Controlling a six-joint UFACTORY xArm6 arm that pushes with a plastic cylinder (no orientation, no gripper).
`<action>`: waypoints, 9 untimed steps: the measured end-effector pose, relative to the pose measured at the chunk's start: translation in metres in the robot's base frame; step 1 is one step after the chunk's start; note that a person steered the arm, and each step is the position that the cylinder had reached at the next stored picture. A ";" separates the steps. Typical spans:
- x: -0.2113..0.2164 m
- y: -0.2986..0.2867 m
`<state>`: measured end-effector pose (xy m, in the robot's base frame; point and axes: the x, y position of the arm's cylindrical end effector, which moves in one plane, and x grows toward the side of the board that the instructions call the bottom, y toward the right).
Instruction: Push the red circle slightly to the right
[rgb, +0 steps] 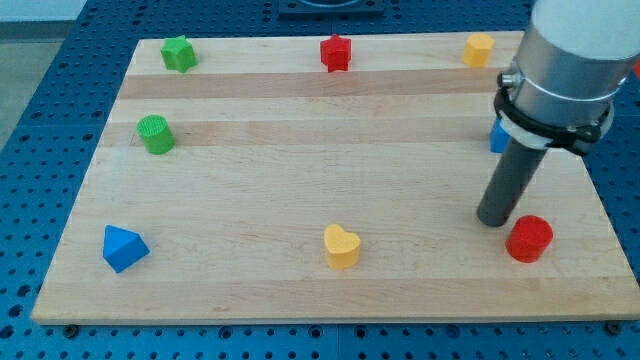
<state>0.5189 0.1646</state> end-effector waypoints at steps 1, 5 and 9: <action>0.003 -0.012; 0.037 -0.013; 0.037 0.003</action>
<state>0.5563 0.1677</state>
